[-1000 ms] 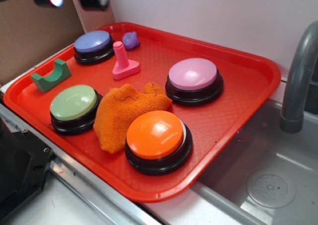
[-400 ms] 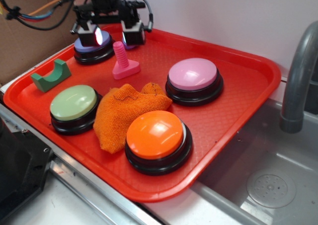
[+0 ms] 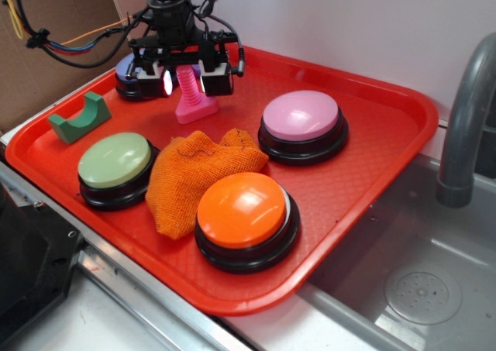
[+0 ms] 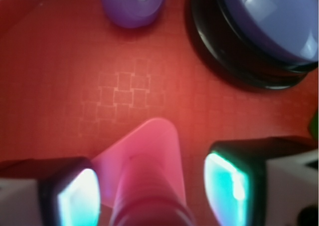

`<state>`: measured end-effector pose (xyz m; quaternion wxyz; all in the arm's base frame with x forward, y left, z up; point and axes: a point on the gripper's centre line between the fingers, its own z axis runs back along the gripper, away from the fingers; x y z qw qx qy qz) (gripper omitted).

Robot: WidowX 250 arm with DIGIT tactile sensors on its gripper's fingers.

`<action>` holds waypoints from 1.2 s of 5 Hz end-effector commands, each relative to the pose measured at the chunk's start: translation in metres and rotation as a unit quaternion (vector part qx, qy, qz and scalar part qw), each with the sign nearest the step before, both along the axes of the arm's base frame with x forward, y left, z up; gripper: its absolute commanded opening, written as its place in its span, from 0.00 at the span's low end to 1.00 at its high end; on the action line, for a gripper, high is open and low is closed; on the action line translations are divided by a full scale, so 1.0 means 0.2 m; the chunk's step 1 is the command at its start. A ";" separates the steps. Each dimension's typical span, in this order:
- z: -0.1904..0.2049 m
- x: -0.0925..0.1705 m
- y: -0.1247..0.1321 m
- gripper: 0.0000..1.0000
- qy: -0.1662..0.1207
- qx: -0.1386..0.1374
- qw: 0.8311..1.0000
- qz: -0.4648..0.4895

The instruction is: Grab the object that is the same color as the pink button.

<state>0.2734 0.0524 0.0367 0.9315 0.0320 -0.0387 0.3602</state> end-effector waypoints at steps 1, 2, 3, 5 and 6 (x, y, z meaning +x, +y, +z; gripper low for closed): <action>0.05 -0.03 0.06 0.00 -0.024 -0.014 1.000 0.006; 0.16 -0.02 0.05 0.00 -0.019 -0.012 0.998 -0.055; 0.31 -0.05 0.03 0.00 -0.037 -0.006 0.992 -0.121; 0.61 -0.20 -0.16 0.00 -0.019 -0.002 0.963 -0.270; 0.66 -0.30 -0.20 0.00 -0.012 -0.029 0.953 -0.302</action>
